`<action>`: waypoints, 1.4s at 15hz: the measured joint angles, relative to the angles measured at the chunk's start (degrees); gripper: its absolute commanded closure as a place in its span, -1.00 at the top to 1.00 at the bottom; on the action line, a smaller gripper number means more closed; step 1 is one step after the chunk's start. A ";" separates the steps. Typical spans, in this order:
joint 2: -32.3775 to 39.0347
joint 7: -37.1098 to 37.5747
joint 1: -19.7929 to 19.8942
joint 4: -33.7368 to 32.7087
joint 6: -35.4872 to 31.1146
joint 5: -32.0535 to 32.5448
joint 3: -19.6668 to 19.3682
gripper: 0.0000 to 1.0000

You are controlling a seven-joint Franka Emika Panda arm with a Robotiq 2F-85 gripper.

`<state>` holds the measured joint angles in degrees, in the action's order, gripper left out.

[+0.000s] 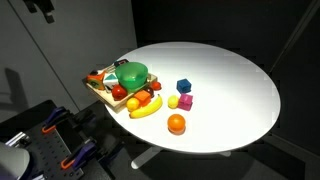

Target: Pick up the yellow ball on the right and put it in the green bowl.

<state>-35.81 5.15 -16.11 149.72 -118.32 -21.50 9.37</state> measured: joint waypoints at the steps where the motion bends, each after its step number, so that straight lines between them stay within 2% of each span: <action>1: 0.17 0.00 0.37 -0.06 -0.58 0.05 0.05 1.00; 10: 5.01 0.71 6.07 -4.35 -8.21 2.51 0.06 1.00; 14: 8.50 5.21 9.58 -7.25 -10.59 9.53 0.46 1.00; 21: 15.18 13.11 14.69 -12.44 -9.80 22.22 1.25 1.00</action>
<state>-20.64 18.26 -1.42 137.28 -128.12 0.72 10.62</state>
